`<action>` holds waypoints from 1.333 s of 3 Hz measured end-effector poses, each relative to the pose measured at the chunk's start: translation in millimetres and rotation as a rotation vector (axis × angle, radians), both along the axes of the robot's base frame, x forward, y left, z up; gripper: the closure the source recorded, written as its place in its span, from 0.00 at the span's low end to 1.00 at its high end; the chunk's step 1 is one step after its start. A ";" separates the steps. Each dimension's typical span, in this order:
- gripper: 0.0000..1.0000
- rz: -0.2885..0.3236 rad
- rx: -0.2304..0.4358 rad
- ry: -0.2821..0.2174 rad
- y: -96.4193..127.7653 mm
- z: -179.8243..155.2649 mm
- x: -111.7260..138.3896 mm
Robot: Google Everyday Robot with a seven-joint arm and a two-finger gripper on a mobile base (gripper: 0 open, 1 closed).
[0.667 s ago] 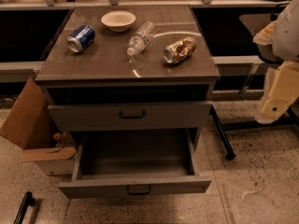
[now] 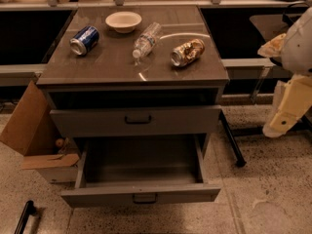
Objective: Close middle drawer
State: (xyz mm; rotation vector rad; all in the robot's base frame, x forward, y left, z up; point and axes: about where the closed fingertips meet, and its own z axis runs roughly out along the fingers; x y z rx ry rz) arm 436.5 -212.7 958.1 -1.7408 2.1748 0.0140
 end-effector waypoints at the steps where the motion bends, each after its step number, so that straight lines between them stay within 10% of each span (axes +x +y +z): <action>1: 0.00 0.083 0.150 0.034 19.1 -47.7 -15.1; 2: 0.00 0.147 0.269 0.113 50.4 -108.2 -45.1; 4: 0.00 0.164 0.290 0.131 54.8 -121.0 -46.2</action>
Offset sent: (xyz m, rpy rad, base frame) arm -0.0719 0.0796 -0.1752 0.4134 0.2003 0.2137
